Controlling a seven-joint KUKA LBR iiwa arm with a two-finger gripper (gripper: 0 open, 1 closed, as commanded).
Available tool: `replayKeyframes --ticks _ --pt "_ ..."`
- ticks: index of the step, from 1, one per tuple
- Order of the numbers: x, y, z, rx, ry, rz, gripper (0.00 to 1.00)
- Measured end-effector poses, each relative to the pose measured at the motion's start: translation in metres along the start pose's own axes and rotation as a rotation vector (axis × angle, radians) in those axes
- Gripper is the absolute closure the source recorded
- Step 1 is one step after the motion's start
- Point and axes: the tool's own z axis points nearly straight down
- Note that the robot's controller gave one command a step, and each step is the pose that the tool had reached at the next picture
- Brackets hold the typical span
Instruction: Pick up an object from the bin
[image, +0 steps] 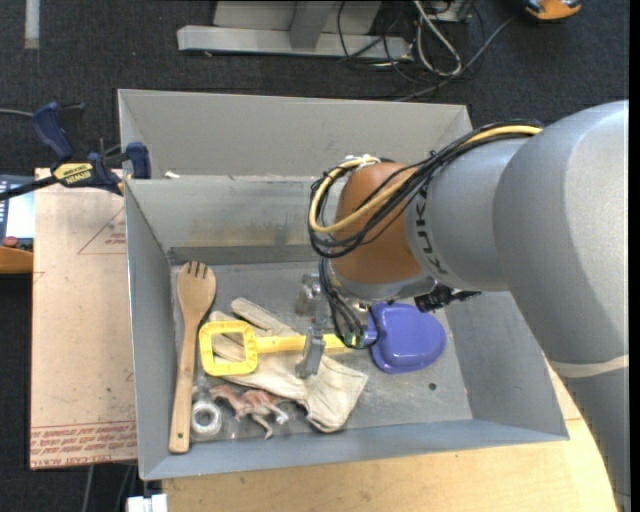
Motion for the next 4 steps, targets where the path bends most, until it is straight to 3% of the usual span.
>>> replayKeyframes --ticks 1,2,3,4 --pt "0.002 0.008 0.0 -0.001 -0.009 0.025 0.0" --pt "-0.001 0.003 -0.001 -0.004 -0.005 0.005 1.0" --pt "-0.001 0.003 -0.001 -0.004 -0.005 0.005 1.0" --pt "0.002 0.002 -0.035 0.0 0.006 0.005 1.0"
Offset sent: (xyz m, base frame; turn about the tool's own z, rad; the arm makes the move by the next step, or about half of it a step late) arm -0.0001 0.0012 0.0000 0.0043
